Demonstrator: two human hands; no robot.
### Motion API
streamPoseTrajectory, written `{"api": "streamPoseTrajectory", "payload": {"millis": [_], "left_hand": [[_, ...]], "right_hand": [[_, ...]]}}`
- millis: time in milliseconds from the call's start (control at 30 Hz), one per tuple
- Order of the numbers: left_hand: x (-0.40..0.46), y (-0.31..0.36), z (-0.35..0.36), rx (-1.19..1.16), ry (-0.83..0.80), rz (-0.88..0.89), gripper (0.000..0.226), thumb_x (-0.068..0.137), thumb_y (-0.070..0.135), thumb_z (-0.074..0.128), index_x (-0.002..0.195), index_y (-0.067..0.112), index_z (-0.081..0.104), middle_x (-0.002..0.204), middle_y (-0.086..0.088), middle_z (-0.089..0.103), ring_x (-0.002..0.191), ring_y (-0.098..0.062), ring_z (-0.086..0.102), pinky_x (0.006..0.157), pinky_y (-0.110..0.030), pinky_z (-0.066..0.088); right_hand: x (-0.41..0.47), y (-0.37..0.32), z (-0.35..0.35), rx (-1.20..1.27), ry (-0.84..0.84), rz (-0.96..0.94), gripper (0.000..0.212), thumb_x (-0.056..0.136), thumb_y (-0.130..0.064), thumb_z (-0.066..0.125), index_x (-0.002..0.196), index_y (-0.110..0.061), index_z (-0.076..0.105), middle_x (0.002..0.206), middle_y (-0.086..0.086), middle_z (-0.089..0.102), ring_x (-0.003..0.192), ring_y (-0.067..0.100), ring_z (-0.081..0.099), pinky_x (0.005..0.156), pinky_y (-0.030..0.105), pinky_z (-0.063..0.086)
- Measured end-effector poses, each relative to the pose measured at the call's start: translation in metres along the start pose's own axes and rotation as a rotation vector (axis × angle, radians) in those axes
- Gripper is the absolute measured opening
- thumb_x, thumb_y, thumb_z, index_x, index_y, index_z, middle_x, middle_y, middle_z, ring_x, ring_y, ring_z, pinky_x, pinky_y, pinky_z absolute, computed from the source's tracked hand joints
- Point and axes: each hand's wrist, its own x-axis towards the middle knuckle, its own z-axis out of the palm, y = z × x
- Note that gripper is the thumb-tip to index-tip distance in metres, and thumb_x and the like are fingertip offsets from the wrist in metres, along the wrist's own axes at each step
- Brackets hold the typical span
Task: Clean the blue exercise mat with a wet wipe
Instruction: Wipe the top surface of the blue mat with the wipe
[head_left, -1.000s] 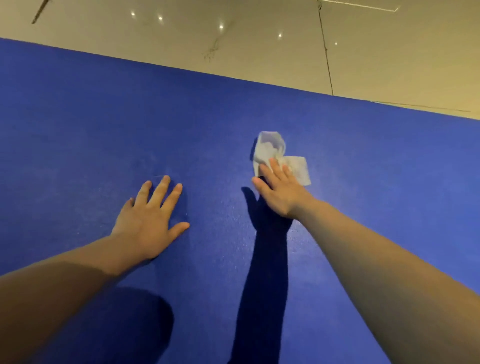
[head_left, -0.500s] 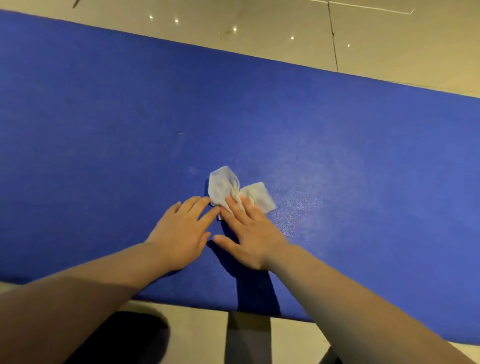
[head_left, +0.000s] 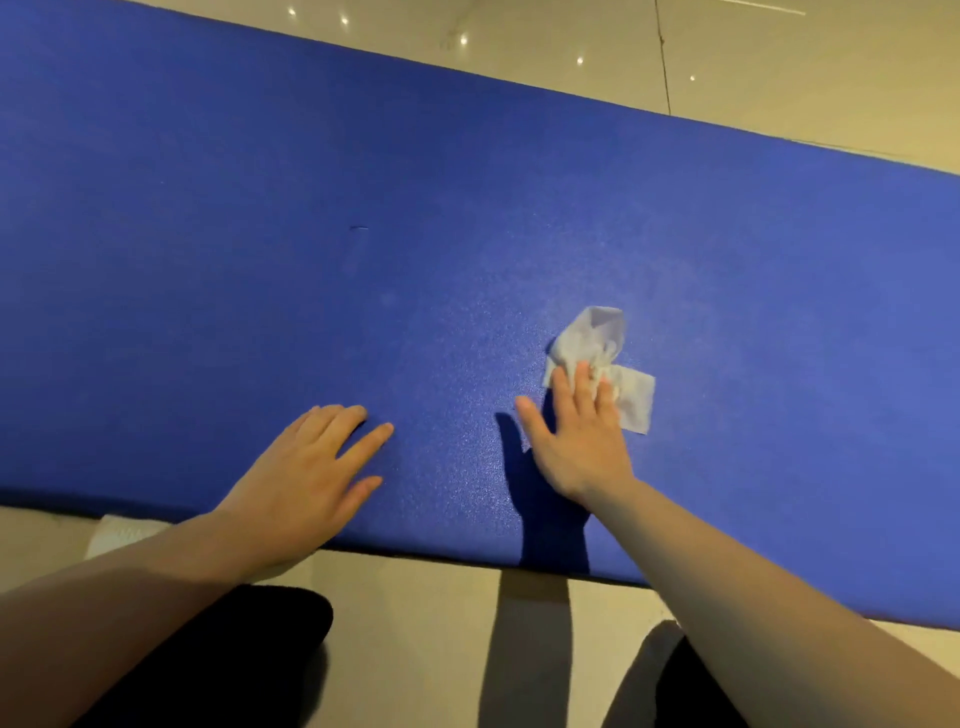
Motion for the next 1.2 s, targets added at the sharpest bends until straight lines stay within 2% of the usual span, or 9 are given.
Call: {"api": "streamPoseTrajectory", "payload": {"millis": [167, 333, 467, 567, 633, 700, 867, 1033, 1200], "left_hand": [[-0.007, 0.004, 0.002, 0.057, -0.125, 0.01, 0.076, 0.092, 0.065, 0.031, 0.136, 0.008, 0.055, 0.126, -0.016, 0.059, 0.115, -0.032, 0.052, 0.103, -0.048, 0.035], [-0.004, -0.014, -0.005, 0.13, -0.21, 0.123, 0.097, 0.082, 0.084, 0.029, 0.142, 0.011, 0.049, 0.13, -0.012, 0.058, 0.119, -0.025, 0.045, 0.106, -0.043, 0.036], [0.007, -0.005, -0.019, 0.178, -0.308, 0.114, 0.1, 0.077, 0.084, 0.032, 0.133, 0.006, 0.057, 0.118, -0.012, 0.063, 0.105, -0.026, 0.049, 0.086, -0.046, 0.056], [0.012, 0.007, -0.024, 0.265, -0.386, 0.085, 0.105, 0.08, 0.081, 0.016, 0.154, 0.007, 0.017, 0.148, -0.014, 0.034, 0.131, -0.031, 0.037, 0.11, -0.051, 0.034], [0.014, 0.017, -0.031, 0.348, -0.548, 0.034, 0.102, 0.085, 0.079, 0.018, 0.154, 0.009, -0.01, 0.157, -0.012, 0.01, 0.143, -0.03, 0.015, 0.117, -0.051, 0.018], [0.016, 0.025, -0.035, 0.412, -0.588, 0.024, 0.1, 0.089, 0.075, 0.023, 0.152, 0.008, -0.015, 0.158, -0.013, 0.004, 0.144, -0.031, 0.01, 0.116, -0.053, 0.02], [0.015, 0.034, -0.033, 0.636, -0.615, 0.022, 0.099, 0.092, 0.073, 0.016, 0.15, 0.0, -0.016, 0.157, -0.019, 0.003, 0.144, -0.033, 0.011, 0.1, -0.055, 0.04], [0.013, 0.046, -0.027, 0.764, -0.641, -0.019, 0.101, 0.092, 0.073, 0.013, 0.147, -0.004, -0.02, 0.157, -0.021, 0.002, 0.146, -0.032, 0.008, 0.095, -0.051, 0.044], [0.014, 0.053, -0.031, 0.818, -0.64, -0.029, 0.101, 0.092, 0.074, 0.013, 0.148, -0.004, -0.018, 0.157, -0.018, 0.004, 0.146, -0.03, 0.009, 0.092, -0.042, 0.048]], "right_hand": [[-0.045, -0.055, 0.038, 0.066, -0.005, -0.324, 0.105, 0.07, -0.082, -0.018, 0.156, -0.024, -0.004, 0.156, -0.006, -0.028, 0.142, 0.017, -0.034, 0.113, 0.031, -0.023], [-0.058, 0.0, 0.038, -0.136, 0.016, -0.476, 0.07, 0.1, -0.063, 0.013, 0.146, -0.018, 0.041, 0.156, 0.003, 0.034, 0.145, 0.024, 0.018, 0.115, 0.036, 0.011], [-0.064, 0.071, 0.015, -0.176, -0.04, -0.351, 0.086, 0.088, -0.079, -0.003, 0.156, -0.026, 0.004, 0.163, -0.004, -0.004, 0.151, 0.024, -0.005, 0.12, 0.034, -0.002], [-0.087, 0.068, 0.011, -0.258, -0.124, -0.305, 0.093, 0.072, -0.084, -0.02, 0.147, -0.029, -0.023, 0.153, -0.01, -0.033, 0.142, 0.017, -0.035, 0.116, 0.028, -0.02], [-0.106, 0.05, 0.023, -0.355, -0.135, -0.386, 0.091, 0.089, -0.079, 0.004, 0.156, -0.018, 0.012, 0.164, 0.002, 0.003, 0.15, 0.031, 0.001, 0.117, 0.04, 0.004], [-0.115, 0.037, 0.042, -0.355, -0.124, -0.488, 0.081, 0.094, -0.074, 0.023, 0.149, -0.015, 0.039, 0.157, 0.008, 0.031, 0.142, 0.036, 0.03, 0.107, 0.046, 0.021], [-0.09, 0.034, 0.033, -0.438, -0.186, -0.652, 0.07, 0.099, -0.063, 0.015, 0.146, -0.021, 0.044, 0.154, 0.005, 0.038, 0.141, 0.032, 0.035, 0.11, 0.05, 0.038], [-0.092, 0.099, 0.012, -0.611, -0.294, -0.764, 0.064, 0.101, -0.06, 0.013, 0.146, -0.026, 0.043, 0.155, 0.004, 0.036, 0.141, 0.032, 0.035, 0.115, 0.049, 0.032], [-0.117, 0.18, -0.013, -0.595, -0.297, -0.578, 0.064, 0.101, -0.062, 0.009, 0.155, -0.027, 0.015, 0.162, 0.002, 0.011, 0.148, 0.033, 0.013, 0.117, 0.039, 0.001]]}}
